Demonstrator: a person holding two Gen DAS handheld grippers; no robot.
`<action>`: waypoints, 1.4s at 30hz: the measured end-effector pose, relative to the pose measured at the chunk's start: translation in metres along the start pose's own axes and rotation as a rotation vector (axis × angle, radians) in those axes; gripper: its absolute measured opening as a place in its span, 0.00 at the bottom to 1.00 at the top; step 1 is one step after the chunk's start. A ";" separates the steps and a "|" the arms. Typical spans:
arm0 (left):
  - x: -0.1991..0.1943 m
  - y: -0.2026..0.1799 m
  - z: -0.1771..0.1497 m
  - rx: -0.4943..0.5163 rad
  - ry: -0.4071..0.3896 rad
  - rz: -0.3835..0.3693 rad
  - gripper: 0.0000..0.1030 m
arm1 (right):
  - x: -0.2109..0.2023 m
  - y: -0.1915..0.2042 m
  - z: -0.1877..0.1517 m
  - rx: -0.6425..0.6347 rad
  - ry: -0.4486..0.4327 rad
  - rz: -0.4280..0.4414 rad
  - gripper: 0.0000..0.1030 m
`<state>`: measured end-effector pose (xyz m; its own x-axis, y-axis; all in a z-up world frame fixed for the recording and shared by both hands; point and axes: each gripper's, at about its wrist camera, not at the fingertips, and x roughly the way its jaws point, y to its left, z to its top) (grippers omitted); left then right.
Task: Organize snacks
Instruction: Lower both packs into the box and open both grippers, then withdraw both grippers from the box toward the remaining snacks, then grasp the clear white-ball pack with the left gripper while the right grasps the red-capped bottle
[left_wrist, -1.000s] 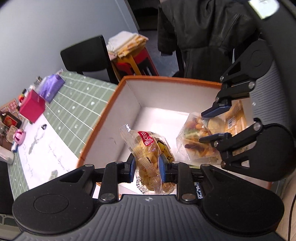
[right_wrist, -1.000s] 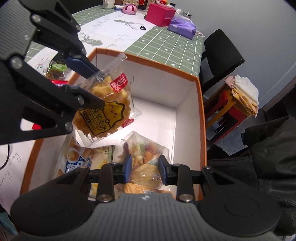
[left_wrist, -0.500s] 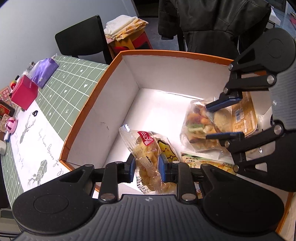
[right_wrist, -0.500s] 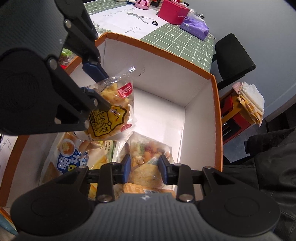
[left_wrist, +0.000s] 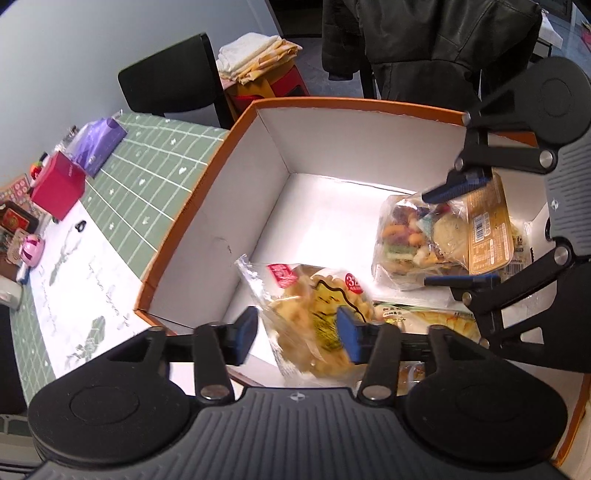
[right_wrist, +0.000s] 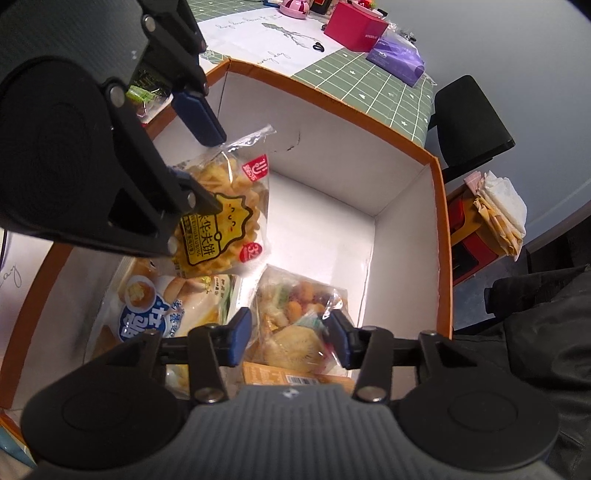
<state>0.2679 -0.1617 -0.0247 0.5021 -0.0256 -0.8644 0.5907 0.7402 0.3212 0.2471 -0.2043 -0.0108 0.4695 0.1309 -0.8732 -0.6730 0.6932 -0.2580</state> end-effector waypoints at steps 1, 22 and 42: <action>-0.002 0.000 0.000 0.003 -0.006 0.003 0.62 | -0.001 -0.001 0.000 0.002 -0.005 -0.001 0.60; -0.094 0.014 -0.046 -0.050 -0.030 0.017 0.66 | -0.077 0.037 0.015 0.026 -0.172 -0.012 0.78; -0.127 0.104 -0.200 -0.476 0.060 0.092 0.74 | -0.080 0.136 0.075 0.163 -0.245 0.327 0.66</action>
<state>0.1397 0.0533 0.0409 0.4931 0.0823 -0.8661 0.1844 0.9630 0.1965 0.1610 -0.0669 0.0547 0.3812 0.5126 -0.7694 -0.7191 0.6874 0.1017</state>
